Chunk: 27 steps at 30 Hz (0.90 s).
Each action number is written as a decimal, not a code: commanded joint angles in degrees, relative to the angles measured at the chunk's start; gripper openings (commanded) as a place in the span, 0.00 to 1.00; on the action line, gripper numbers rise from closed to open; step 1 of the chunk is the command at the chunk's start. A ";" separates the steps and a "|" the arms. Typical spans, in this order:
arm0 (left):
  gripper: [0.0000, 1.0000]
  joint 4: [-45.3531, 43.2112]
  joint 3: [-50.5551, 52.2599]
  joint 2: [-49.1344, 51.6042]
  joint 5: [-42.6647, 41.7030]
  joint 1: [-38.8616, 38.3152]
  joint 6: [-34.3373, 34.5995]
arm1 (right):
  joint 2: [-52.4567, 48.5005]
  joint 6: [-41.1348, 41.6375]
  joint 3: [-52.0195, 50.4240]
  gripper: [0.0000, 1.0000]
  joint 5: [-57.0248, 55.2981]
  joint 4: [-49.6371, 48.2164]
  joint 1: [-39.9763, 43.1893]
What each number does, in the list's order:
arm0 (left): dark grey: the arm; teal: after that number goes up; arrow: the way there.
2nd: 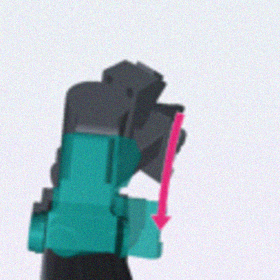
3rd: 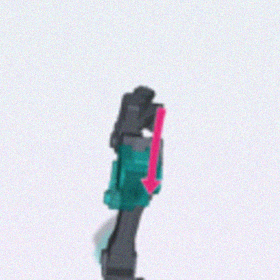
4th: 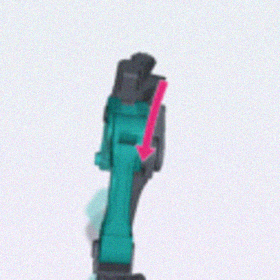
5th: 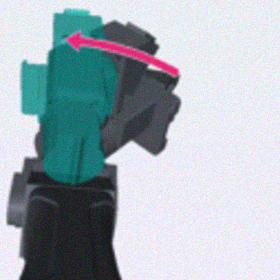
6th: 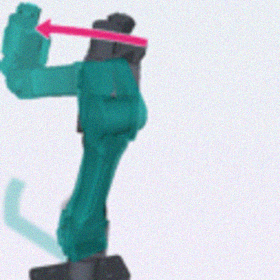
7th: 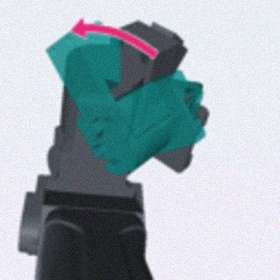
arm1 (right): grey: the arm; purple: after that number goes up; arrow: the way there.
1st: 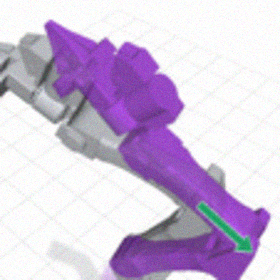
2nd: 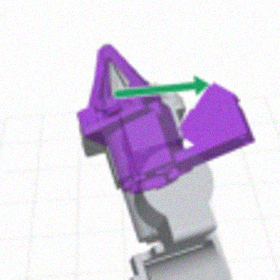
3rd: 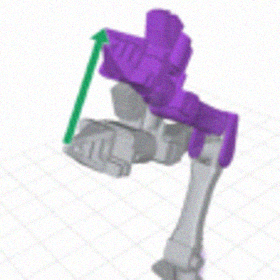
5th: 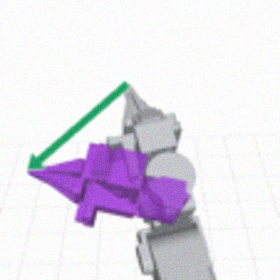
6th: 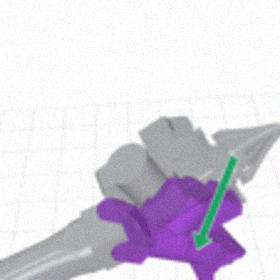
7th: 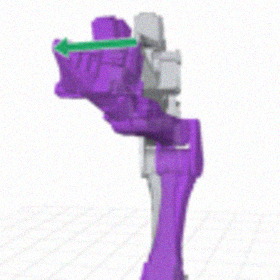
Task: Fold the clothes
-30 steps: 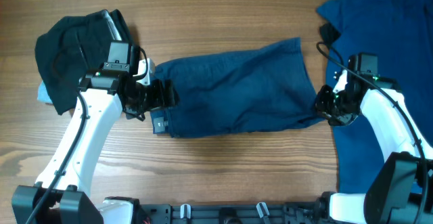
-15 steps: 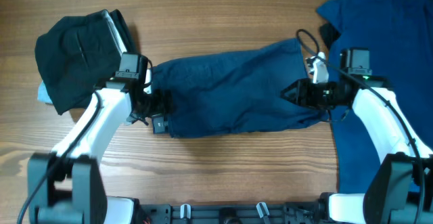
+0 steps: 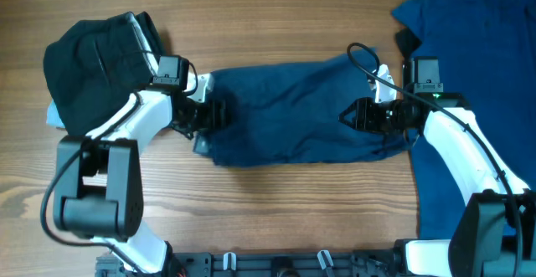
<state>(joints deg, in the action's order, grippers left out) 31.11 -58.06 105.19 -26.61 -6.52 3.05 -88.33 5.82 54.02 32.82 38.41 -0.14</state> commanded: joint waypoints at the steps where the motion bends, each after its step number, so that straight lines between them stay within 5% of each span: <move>1: 0.21 1.31 3.52 5.27 -5.53 -0.74 -2.62 | -0.35 2.38 0.33 0.42 -2.67 -0.02 -0.17; 3: 0.04 5.77 1.97 4.26 -5.25 -0.70 -2.64 | -0.35 2.91 0.33 0.42 -2.64 -0.02 -0.17; 8: 0.04 23.85 -8.83 -0.02 0.76 -0.70 -2.60 | -0.35 3.19 0.33 0.37 -2.64 -0.02 -0.17; 16: 0.04 50.90 -38.38 -4.48 21.77 -0.79 -2.64 | -0.35 3.34 0.33 0.37 -2.64 -0.07 -0.17; 23: 0.04 53.31 -45.31 -3.56 20.90 -5.68 -1.92 | -0.35 11.23 0.33 0.34 -6.38 0.15 -0.15; 27: 0.06 47.54 -45.29 0.83 19.63 -13.07 3.50 | -0.33 12.33 0.33 0.35 -6.36 -0.28 0.15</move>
<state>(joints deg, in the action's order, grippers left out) 82.61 -102.87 102.32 -5.85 -14.33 1.80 -88.33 15.62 54.02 27.92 38.44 -0.12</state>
